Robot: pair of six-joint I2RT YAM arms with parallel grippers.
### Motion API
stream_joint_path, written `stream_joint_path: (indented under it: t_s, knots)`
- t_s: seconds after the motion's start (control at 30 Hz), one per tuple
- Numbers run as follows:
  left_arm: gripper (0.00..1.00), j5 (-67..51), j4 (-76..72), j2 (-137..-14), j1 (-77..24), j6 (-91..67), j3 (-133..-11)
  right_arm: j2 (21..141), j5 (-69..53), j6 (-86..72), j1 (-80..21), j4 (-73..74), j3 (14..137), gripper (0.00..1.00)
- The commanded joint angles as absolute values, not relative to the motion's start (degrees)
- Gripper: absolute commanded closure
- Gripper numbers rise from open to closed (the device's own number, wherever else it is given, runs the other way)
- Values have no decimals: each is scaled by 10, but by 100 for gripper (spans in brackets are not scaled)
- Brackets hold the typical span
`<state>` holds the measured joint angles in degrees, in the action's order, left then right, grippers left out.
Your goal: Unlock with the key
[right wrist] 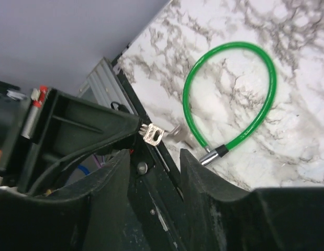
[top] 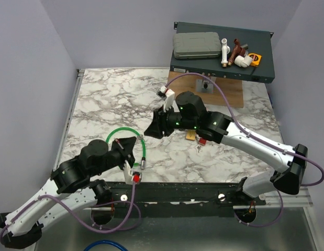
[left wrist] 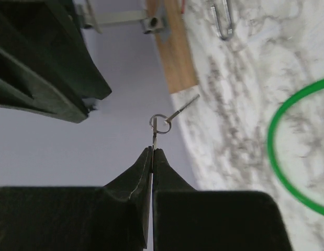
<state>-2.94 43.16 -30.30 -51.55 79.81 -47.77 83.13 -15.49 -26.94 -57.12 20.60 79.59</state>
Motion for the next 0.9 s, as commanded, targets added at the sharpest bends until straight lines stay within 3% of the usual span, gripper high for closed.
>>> stream_joint_path:
  t_s: [0.0, 0.2, 0.37, 0.53, 0.77, 0.87]
  knots:
    - [100, -38, 300, -167, -536, 1119, -350, 776, -92, -244, -551, 220, 805, 51]
    - [100, -212, 252, -59, -536, 1387, -260, 739, -162, -229, -533, 142, 761, 48]
    - [100, -231, 243, -49, -536, 1430, -258, 757, -309, -222, -531, 108, 740, 39]
    - [100, -235, 225, -52, -536, 1448, -252, 774, -402, -245, -530, 51, 699, 37]
    - [100, -237, 217, -52, -536, 1452, -253, 789, -470, -254, -529, 33, 684, 41]
    - [100, -236, 220, -48, -536, 1453, -253, 794, -490, -261, -528, 23, 677, 52]
